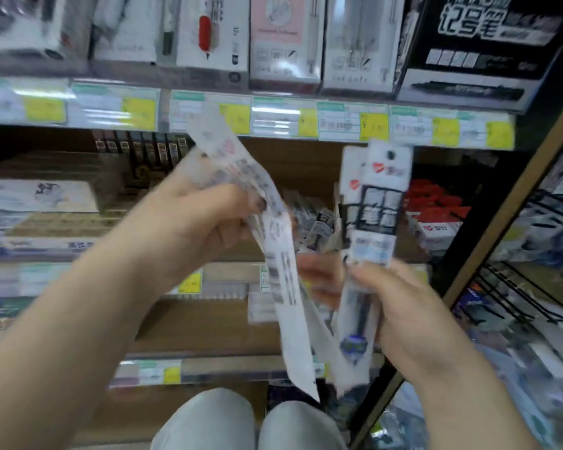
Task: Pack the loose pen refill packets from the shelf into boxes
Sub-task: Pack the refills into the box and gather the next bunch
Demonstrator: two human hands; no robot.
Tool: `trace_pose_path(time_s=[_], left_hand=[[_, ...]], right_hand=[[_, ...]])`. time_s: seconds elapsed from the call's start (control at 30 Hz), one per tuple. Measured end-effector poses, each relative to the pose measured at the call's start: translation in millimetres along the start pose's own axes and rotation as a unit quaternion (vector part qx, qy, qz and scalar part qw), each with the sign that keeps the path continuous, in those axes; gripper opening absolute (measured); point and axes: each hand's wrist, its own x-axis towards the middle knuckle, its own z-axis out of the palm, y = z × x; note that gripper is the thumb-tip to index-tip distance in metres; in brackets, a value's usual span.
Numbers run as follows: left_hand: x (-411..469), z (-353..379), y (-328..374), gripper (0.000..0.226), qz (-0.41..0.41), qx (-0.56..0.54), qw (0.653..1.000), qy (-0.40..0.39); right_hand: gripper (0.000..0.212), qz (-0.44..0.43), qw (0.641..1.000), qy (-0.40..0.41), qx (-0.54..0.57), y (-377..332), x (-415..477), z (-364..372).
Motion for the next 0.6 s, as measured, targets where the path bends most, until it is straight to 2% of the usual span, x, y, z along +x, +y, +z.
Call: trace_pose_path(time_s=[0.07, 0.13, 0.17, 0.23, 0.3, 0.4, 0.5, 0.6], left_hand=[[-12, 15, -2, 0.041, 0.003, -0.036, 0.998, -0.042], [-25, 36, 0, 0.016, 0.037, -0.1, 0.983, -0.149], [-29, 45, 2, 0.008, 0.053, -0.14, 0.974, -0.17], [-31, 53, 2, 0.01, 0.047, -0.2, 0.966, -0.157], [-33, 59, 0, 0.015, 0.03, -0.225, 0.963, -0.144], [-33, 62, -8, 0.015, 0.01, -0.257, 0.956, -0.14], [-34, 58, -19, 0.02, -0.028, -0.264, 0.96, -0.086], [-43, 60, -30, 0.051, -0.09, -0.232, 0.967, -0.054]], right_hand=[[0.023, 0.087, 0.989, -0.063, 0.098, 8, -4, 10], [0.021, 0.111, 0.963, -0.178, 0.169, 14, -10, 21], [0.019, 0.103, 0.947, -0.224, 0.208, 16, -12, 27], [0.021, 0.089, 0.925, -0.258, 0.262, 21, -16, 34], [0.021, 0.079, 0.919, -0.262, 0.283, 27, -20, 36], [0.024, 0.071, 0.935, -0.222, 0.267, 30, -25, 37], [0.02, 0.04, 0.976, -0.101, 0.187, 25, -29, 38], [0.017, 0.003, 0.998, 0.013, 0.069, 24, -31, 33]])
